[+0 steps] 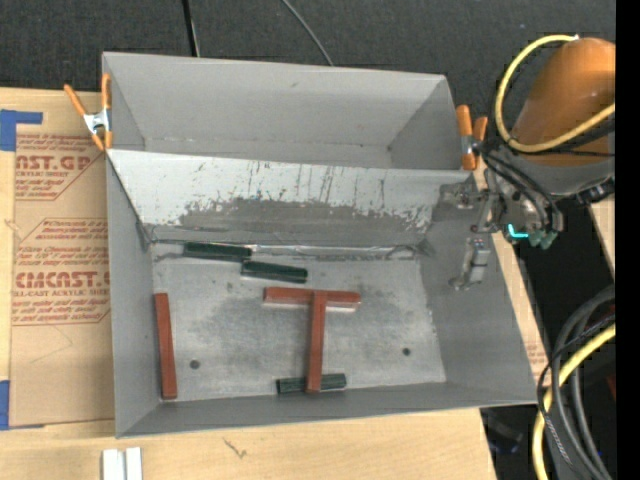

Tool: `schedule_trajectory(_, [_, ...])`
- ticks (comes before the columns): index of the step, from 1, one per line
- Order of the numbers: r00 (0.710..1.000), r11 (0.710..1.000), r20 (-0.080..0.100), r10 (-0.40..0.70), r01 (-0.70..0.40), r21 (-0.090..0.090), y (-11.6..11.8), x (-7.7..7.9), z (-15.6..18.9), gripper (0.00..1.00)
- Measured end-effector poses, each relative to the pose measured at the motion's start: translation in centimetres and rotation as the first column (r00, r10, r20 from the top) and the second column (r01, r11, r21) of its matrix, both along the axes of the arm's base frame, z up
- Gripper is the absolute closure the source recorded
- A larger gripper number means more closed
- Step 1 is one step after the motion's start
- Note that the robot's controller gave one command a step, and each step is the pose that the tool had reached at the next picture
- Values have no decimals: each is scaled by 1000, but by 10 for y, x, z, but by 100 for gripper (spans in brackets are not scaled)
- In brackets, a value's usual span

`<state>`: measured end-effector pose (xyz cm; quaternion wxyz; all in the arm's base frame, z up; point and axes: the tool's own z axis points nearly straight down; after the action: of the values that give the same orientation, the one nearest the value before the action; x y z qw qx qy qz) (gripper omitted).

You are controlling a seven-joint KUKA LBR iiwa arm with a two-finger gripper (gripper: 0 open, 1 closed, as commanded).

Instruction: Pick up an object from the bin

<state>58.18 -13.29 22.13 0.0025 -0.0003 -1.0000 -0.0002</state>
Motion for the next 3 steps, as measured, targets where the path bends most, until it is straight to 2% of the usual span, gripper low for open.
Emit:
schedule_trajectory(1, [1000, 1000, 4, 0, 0, -1, 0, 1, 3, 0])
schedule_trajectory(2, [972, 972, 7, 234, -234, -1, -5, -1, 14, 0])
schedule_trajectory(3, [921, 921, 14, 389, -389, -6, 5, 1, -29, 0])
